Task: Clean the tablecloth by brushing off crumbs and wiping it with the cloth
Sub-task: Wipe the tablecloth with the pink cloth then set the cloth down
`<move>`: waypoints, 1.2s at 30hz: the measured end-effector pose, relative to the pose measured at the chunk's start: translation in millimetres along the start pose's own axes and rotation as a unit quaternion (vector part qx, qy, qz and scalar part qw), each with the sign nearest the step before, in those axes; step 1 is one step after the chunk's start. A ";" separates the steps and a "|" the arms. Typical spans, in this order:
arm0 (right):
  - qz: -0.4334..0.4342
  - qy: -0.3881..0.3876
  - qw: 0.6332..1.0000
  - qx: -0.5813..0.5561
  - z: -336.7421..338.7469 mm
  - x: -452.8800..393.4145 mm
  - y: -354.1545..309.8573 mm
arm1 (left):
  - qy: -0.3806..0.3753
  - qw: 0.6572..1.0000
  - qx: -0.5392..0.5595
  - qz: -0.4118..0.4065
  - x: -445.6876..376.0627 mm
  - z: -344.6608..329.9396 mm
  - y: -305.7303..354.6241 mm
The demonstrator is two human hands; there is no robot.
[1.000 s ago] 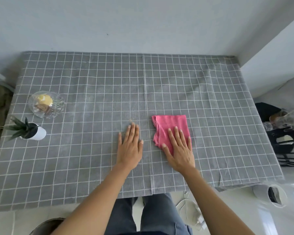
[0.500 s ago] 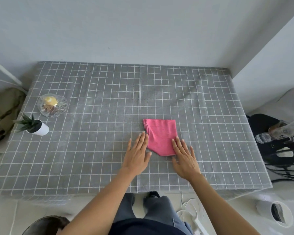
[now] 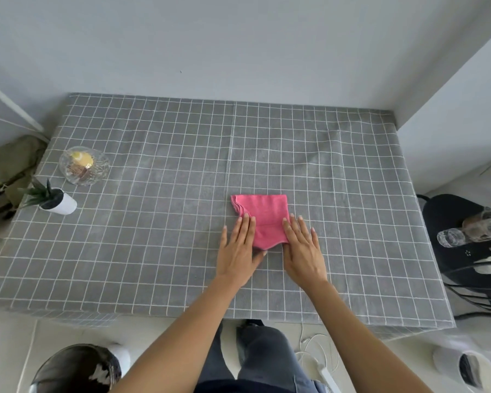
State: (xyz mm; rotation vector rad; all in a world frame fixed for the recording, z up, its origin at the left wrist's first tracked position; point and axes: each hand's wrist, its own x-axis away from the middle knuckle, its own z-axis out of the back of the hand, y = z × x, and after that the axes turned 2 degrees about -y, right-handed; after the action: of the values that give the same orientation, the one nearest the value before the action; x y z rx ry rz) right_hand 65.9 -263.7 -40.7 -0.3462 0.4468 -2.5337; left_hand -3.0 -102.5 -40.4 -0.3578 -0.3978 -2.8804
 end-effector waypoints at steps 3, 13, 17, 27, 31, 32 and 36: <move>0.007 -0.006 1.000 -0.001 0.2 1.5 1.7 | 0.011 1.000 -0.002 0.010 -4.7 2.6 8.5; 0.043 0.020 0.999 0.026 19.2 0.9 -0.6 | 0.075 0.993 -0.086 0.007 4.2 26.9 7.2; 0.034 0.060 0.997 0.036 45.8 -2.7 5.0 | 0.082 0.988 -0.133 -0.009 -8.1 55.8 26.3; -0.029 0.094 0.994 0.052 123.2 13.7 67.0 | 0.078 0.985 -0.138 -0.070 -37.1 92.4 120.0; -0.060 0.103 0.990 0.071 149.0 18.6 93.6 | 0.097 0.985 -0.113 -0.090 -49.9 95.1 157.4; -0.064 0.116 0.989 0.070 155.8 19.9 99.0 | 0.101 0.985 -0.108 -0.092 -53.5 96.1 166.4; -0.079 0.148 0.982 0.083 170.0 34.9 130.3 | 0.121 0.981 -0.094 -0.123 -59.2 87.3 201.0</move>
State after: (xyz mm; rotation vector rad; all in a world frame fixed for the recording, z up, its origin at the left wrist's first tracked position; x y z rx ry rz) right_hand 153.9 -428.3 70.0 0.0635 0.3239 -2.7674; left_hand 119.5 -256.1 73.4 0.0188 -0.1341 -3.1614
